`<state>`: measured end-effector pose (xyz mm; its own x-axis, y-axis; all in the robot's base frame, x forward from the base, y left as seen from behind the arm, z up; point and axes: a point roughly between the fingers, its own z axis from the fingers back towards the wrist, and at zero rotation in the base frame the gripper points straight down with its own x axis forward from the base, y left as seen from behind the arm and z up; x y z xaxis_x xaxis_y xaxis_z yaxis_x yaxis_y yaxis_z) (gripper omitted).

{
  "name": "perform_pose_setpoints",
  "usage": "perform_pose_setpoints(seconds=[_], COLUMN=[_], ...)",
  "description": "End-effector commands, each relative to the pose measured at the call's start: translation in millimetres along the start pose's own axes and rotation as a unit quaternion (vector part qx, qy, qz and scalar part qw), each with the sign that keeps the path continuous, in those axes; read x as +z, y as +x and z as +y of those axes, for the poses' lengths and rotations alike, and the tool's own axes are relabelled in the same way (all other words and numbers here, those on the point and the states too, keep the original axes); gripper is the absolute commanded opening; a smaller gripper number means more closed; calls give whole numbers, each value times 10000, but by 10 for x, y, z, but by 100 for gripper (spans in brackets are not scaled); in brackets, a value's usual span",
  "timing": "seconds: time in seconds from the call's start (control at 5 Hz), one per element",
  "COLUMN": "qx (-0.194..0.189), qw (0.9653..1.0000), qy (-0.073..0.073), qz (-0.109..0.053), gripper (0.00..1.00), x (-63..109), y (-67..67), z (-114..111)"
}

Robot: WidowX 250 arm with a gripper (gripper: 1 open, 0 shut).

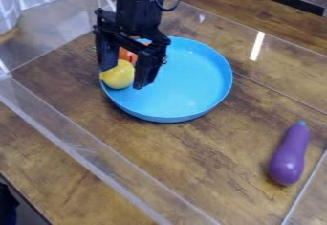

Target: Remove the carrot from the blue tray and put it on the table

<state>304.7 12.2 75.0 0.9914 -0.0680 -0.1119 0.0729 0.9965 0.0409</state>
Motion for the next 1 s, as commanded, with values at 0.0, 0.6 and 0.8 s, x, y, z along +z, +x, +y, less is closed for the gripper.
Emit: perform_pose_setpoints(seconds=[0.0,0.6,0.8], qx=[100,27,5], qw=[9998,9998,9998], qy=[45,146,173], qz=[-169,-133,-113], gripper=[100,100,0], x=[64,-25,-66], y=[46,102,123], z=[110,183,203])
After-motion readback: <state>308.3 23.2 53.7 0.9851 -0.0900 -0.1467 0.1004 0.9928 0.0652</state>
